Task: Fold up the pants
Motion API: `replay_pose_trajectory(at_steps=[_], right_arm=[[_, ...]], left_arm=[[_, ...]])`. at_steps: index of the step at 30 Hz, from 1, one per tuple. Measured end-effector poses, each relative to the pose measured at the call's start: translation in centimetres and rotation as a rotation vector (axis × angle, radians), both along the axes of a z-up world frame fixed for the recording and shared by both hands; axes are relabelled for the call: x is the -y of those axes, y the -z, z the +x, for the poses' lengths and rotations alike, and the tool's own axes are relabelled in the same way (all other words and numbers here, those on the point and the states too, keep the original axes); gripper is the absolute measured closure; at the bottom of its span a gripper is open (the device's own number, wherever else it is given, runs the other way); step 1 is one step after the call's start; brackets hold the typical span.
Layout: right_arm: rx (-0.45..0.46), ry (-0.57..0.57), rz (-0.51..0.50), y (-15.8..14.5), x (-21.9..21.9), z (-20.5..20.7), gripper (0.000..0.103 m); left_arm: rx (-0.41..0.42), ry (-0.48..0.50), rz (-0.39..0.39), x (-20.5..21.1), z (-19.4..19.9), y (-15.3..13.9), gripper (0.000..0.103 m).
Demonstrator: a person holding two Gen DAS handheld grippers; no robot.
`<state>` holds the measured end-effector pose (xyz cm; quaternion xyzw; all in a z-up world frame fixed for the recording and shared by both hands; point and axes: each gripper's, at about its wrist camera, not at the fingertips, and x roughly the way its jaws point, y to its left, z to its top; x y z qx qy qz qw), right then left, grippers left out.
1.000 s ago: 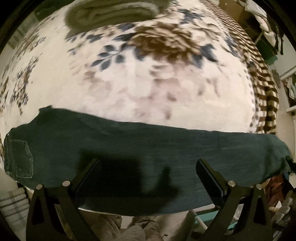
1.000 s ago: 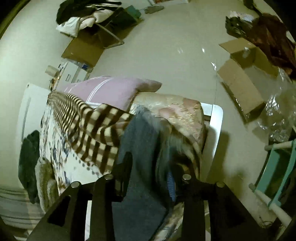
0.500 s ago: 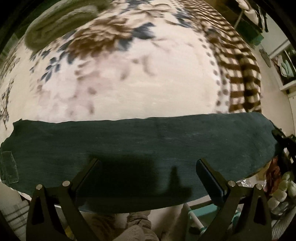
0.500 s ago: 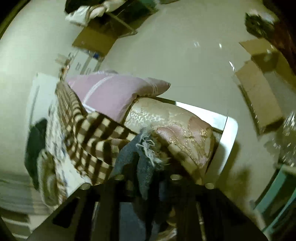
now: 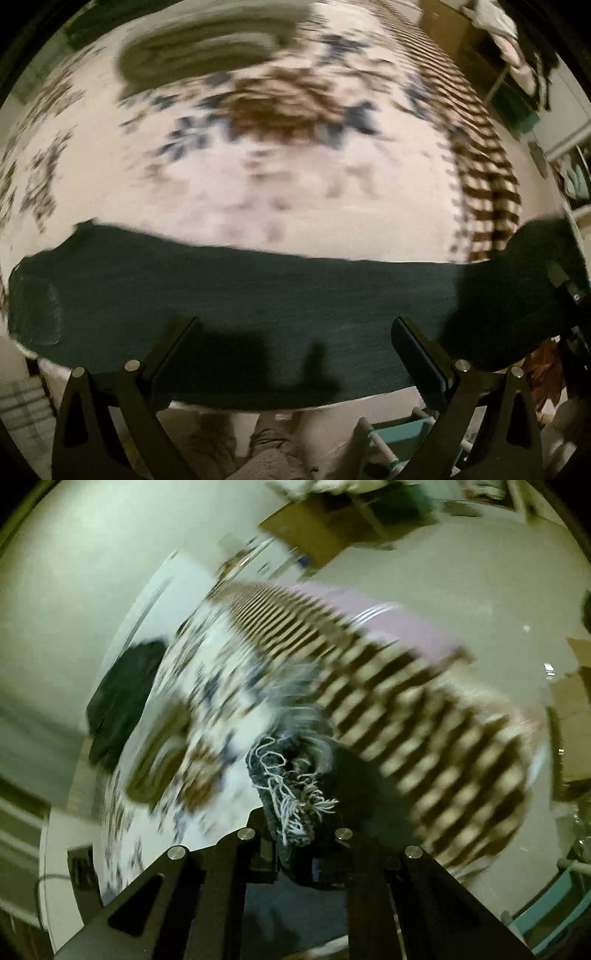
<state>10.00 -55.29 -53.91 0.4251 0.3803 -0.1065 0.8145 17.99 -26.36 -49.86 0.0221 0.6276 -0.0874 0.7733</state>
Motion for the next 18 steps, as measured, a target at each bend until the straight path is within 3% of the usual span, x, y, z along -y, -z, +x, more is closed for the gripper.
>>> replay_pose_trajectory(at_steps=[9,16,17,18], right_arm=[[-0.074,-0.358,-0.060,3.8,-20.6,6.9,0.091],[-0.146,-0.610,-0.104,7.4,-35.8,9.8,0.091],[-0.165,-0.634,-0.111,8.0,-37.0,9.9,0.084],[-0.185,-0.648,-0.130,8.6,-38.2,10.1,0.069]], left_arm=[[-0.014,-0.232,-0.011,-16.2,-0.7,-1.8,0.000],[0.023,-0.366,0.045,-27.1,0.3,-2.1,0.000],[0.021,-0.372,0.047,-27.8,0.5,-1.9,0.000],[0.014,-0.379,0.047,-28.4,0.8,-1.5,0.000]])
